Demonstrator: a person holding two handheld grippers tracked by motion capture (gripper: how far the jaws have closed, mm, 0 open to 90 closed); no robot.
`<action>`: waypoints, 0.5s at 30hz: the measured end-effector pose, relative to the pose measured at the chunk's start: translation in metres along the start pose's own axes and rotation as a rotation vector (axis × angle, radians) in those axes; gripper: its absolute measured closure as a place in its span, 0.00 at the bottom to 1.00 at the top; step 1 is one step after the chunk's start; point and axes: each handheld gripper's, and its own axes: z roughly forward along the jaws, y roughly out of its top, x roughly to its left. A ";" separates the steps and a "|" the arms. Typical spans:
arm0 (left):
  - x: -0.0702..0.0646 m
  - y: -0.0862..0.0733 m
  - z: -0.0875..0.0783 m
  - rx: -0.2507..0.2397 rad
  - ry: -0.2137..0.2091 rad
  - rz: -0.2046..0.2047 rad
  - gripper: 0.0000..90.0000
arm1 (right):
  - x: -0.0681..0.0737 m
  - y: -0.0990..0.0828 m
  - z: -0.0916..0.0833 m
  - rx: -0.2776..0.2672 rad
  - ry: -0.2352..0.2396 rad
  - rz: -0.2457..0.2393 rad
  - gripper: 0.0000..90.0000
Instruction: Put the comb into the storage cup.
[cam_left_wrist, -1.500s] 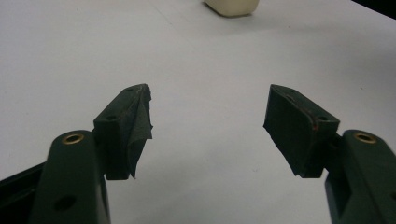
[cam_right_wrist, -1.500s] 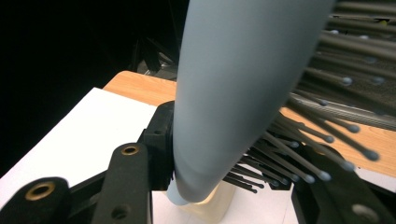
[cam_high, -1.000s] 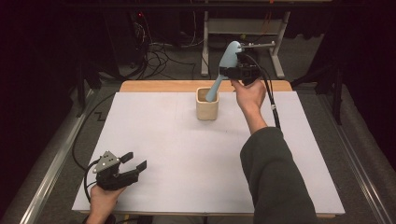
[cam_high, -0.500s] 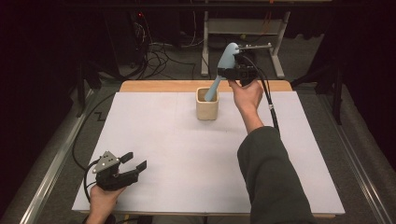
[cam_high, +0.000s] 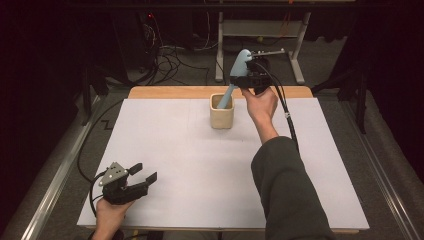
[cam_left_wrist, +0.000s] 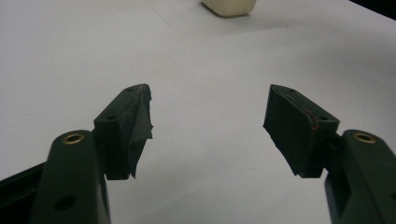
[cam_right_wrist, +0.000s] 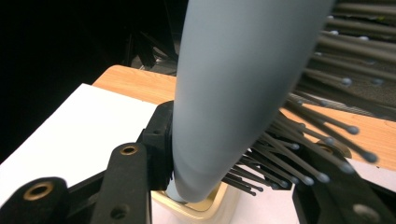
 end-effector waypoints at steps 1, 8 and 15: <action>0.000 0.000 0.000 0.000 0.000 0.000 0.36 | 0.000 0.000 0.001 0.003 0.000 0.000 0.61; 0.001 0.000 -0.001 -0.003 0.001 -0.006 0.36 | 0.000 -0.004 0.004 0.015 -0.009 -0.004 0.60; 0.001 0.000 -0.001 -0.004 0.001 -0.005 0.36 | -0.001 -0.007 0.007 0.022 -0.011 -0.003 0.60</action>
